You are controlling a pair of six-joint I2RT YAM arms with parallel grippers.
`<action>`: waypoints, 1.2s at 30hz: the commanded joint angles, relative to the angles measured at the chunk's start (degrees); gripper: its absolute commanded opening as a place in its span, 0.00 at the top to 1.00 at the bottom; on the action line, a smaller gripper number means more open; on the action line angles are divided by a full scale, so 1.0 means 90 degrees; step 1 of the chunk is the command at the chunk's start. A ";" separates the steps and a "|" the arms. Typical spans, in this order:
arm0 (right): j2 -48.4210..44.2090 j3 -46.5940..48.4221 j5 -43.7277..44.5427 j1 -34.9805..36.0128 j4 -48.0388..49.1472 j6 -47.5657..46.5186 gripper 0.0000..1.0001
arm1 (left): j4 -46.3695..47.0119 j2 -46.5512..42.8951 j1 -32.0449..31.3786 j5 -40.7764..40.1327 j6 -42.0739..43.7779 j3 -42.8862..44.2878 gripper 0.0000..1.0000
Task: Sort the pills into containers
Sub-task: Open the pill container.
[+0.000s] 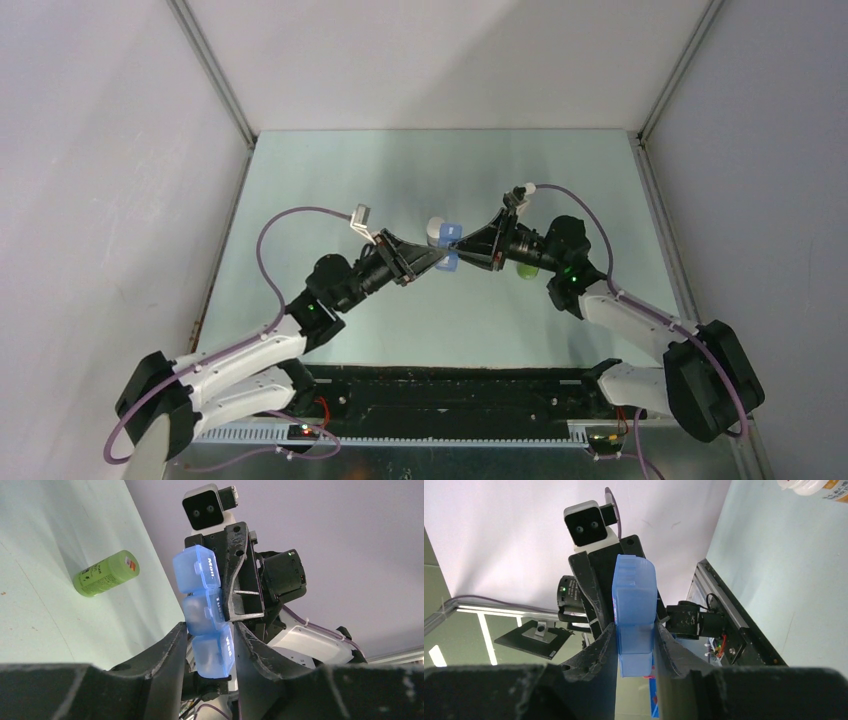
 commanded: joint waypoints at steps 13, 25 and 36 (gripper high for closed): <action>-0.0165 0.0077 0.0755 0.0014 -0.1072 -0.0504 0.42 | -0.0115 0.0294 -0.0015 0.0071 0.0755 0.0186 1.00; -0.0978 0.0751 0.3430 0.0324 -0.4471 -0.2482 0.08 | -0.1655 0.0629 -0.0014 -0.0481 0.2386 0.0775 1.00; -0.0592 0.1399 0.4477 0.0992 -0.4646 -0.2672 0.11 | -0.1922 0.0883 -0.0019 -0.0560 0.2821 0.0912 1.00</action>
